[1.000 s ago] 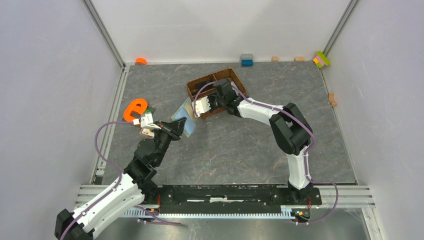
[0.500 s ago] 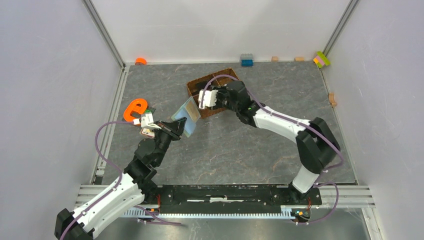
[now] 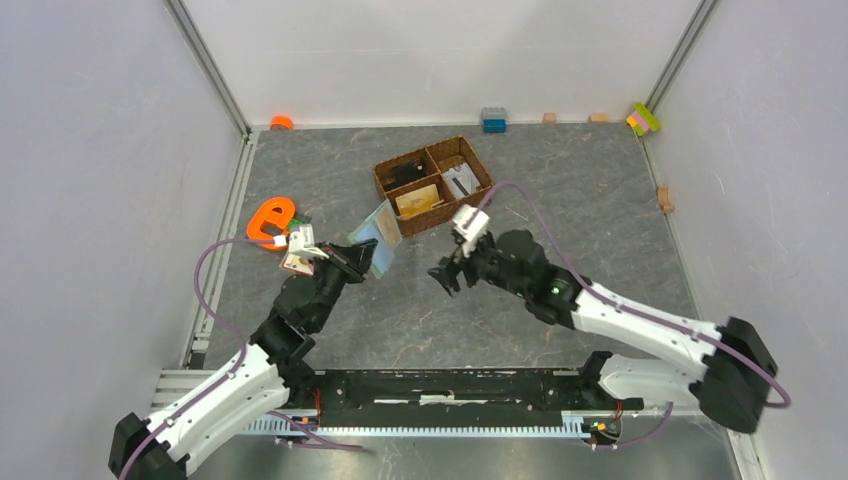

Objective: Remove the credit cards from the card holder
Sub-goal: Place the credit card in the storage box, then remove the credit card from the card holder.

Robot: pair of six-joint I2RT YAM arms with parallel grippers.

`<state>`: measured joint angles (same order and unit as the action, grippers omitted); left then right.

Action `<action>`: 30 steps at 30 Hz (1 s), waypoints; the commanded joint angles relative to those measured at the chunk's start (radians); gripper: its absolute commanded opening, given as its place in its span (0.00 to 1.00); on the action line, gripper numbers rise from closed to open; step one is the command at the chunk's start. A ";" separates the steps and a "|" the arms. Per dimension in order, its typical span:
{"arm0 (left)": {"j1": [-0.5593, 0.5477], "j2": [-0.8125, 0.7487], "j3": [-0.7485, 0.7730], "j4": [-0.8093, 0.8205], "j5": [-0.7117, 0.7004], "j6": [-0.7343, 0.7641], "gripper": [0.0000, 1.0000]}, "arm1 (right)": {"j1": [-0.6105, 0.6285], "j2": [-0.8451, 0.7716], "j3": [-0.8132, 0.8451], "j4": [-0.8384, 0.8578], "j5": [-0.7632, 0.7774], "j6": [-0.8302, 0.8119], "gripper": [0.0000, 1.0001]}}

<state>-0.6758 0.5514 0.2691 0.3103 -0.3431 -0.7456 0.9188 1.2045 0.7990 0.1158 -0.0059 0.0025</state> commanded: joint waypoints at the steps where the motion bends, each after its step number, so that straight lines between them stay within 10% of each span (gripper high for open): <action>1: -0.005 0.036 0.055 0.035 0.061 0.021 0.02 | -0.007 -0.202 -0.173 0.084 0.067 0.240 0.93; 18: -0.119 0.077 0.068 -0.105 0.224 0.060 0.02 | -0.008 -0.452 -0.399 0.107 0.102 0.464 0.98; 30: -0.196 0.035 0.048 -0.070 0.215 0.213 0.02 | -0.007 -0.452 -0.503 0.189 0.316 0.303 0.98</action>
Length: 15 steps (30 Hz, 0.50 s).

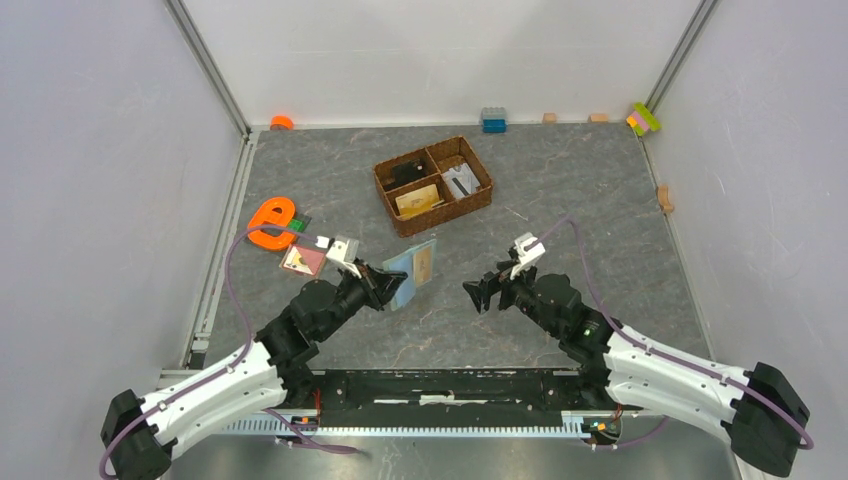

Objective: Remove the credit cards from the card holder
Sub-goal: Remove the credit card from the card holder.

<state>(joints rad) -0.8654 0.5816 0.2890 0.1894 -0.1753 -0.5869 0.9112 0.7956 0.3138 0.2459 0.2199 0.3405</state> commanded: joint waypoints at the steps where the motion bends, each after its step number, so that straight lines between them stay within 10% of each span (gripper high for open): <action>1: -0.013 0.005 0.037 0.038 0.062 0.031 0.02 | -0.001 -0.055 -0.032 0.059 0.104 -0.015 0.98; 11: -0.020 0.038 0.148 -0.144 0.109 -0.002 0.02 | 0.000 -0.127 0.049 -0.120 -0.051 0.226 0.98; 15: -0.020 0.024 0.084 -0.091 0.119 -0.126 0.02 | 0.000 -0.274 -0.167 0.189 -0.103 0.324 0.98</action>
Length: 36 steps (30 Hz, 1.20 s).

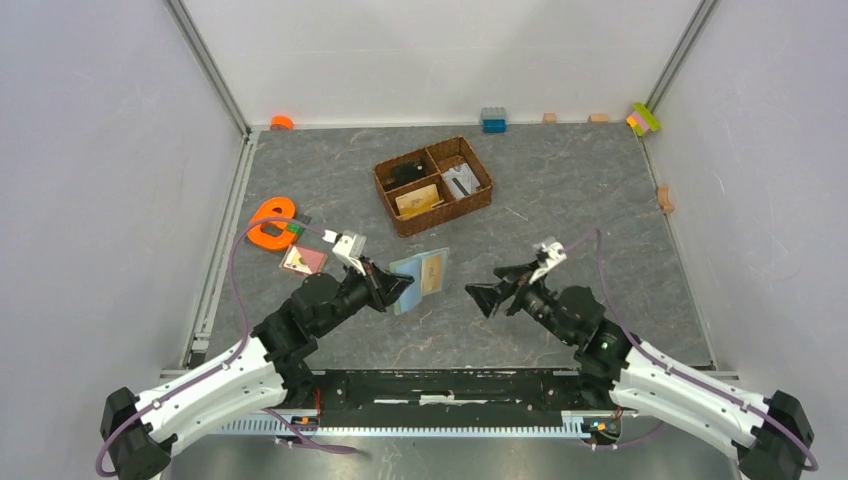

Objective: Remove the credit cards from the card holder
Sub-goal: Remove the credit card from the card holder.

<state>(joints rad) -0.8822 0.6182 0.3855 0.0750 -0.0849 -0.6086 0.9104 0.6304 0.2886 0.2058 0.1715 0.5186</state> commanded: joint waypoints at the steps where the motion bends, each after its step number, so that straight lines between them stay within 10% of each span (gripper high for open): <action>1: -0.004 -0.007 -0.025 0.043 0.031 -0.133 0.02 | 0.001 -0.115 -0.143 0.227 -0.038 0.128 0.98; 11: -0.014 0.080 -0.111 0.406 -0.049 -0.116 0.02 | -0.008 0.127 0.124 0.125 0.144 -0.231 0.98; 16: -0.014 0.198 0.059 0.327 -0.122 0.084 0.02 | -0.110 0.384 0.322 0.148 -0.031 -0.315 0.98; 36: -0.010 0.376 0.009 0.620 0.223 0.132 0.02 | -0.350 0.382 -0.015 0.564 -0.636 -0.326 0.97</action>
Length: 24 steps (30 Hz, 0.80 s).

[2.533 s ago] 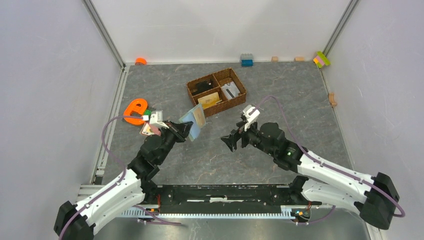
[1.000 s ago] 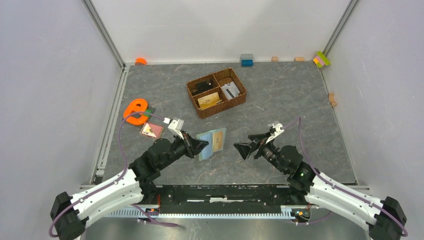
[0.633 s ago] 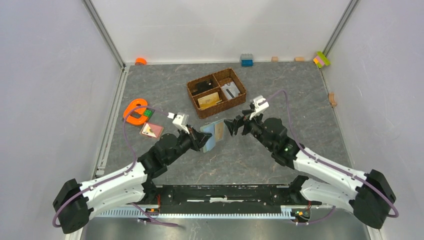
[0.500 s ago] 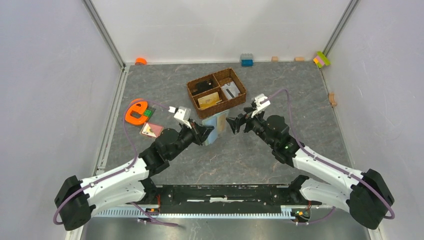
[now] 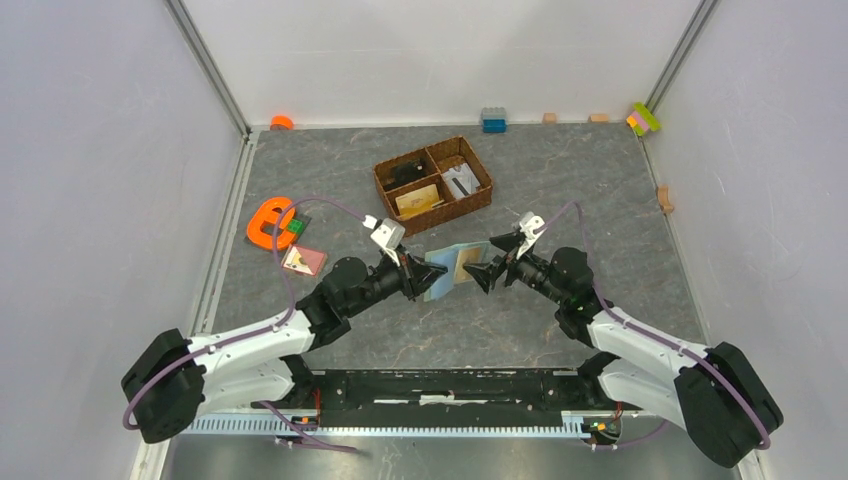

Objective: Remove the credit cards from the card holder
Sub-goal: Remove the credit card from the card holder.

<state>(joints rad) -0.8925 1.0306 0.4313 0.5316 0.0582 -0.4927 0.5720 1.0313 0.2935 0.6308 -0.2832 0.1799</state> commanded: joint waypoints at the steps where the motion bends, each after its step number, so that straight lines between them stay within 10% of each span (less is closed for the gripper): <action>1: 0.000 -0.043 -0.057 0.188 0.078 0.004 0.02 | -0.014 -0.031 -0.033 0.140 -0.175 0.012 0.97; 10: 0.000 -0.088 -0.199 0.362 0.094 -0.043 0.02 | -0.024 -0.079 -0.106 0.233 -0.266 0.066 0.98; 24: 0.001 -0.450 -0.308 0.186 -0.088 -0.099 0.02 | -0.033 0.029 -0.133 0.434 -0.374 0.142 0.98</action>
<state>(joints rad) -0.8925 0.6338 0.1547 0.7109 0.0166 -0.5392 0.5430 1.0161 0.1677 0.9348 -0.6094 0.2897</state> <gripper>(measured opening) 0.161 0.979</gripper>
